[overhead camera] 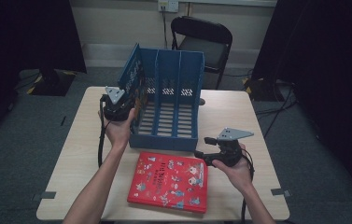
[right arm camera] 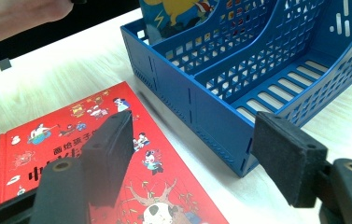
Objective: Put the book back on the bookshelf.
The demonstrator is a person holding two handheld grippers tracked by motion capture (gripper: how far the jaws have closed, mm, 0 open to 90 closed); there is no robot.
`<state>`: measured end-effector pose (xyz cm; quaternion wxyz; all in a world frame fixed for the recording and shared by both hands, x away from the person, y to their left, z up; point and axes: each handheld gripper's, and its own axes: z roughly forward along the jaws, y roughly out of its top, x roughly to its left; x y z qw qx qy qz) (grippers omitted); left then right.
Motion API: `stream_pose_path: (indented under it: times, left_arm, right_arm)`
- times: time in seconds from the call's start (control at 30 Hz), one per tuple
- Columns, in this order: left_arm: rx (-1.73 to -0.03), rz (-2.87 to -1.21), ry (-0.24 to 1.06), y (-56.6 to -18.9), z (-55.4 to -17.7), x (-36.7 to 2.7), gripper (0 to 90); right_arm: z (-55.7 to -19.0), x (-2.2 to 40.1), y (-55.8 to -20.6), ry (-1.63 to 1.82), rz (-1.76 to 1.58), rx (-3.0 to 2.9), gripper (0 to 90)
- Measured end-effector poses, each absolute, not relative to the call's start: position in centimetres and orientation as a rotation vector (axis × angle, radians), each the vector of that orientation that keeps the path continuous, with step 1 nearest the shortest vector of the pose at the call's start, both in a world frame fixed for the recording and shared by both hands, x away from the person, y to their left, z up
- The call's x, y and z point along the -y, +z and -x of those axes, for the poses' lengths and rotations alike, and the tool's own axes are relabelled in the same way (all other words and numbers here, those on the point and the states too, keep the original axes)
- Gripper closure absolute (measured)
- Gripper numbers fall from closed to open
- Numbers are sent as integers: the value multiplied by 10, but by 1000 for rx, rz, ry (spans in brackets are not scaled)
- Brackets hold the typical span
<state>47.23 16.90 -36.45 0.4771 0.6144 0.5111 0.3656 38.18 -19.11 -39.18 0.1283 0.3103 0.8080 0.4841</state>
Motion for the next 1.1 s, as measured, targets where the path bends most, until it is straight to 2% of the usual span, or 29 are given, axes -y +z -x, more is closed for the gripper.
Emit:
stream_pose_path:
  times: [0.03, 0.13, 0.2, 0.37, 0.53, 0.8, 1.1]
  left_arm:
    - [-1248, -1501, 862, -365, -472, -171, 687]
    - [-1236, -1505, 800, -365, -469, -179, 662]
    - [-1210, -1515, 740, -367, -467, -186, 610]
    - [-1192, -1516, 651, -370, -460, -197, 589]
    - [-1159, -1552, 605, -373, -449, -203, 589]
    - [-1103, -1648, 536, -383, -424, -212, 643]
    - [-1071, -1772, 483, -400, -399, -218, 705]
  right_arm:
    - [-382, 191, -392, 1408, -902, -2350, 292]
    - [-382, 191, -392, 1408, -902, -2350, 291]
    - [-382, 191, -392, 1404, -900, -2354, 291]
    - [-382, 189, -393, 1401, -903, -2357, 291]
    - [-383, 189, -394, 1397, -907, -2362, 291]
    - [-380, 192, -394, 1395, -916, -2362, 293]
    - [-368, 206, -416, 1306, -971, -2419, 303]
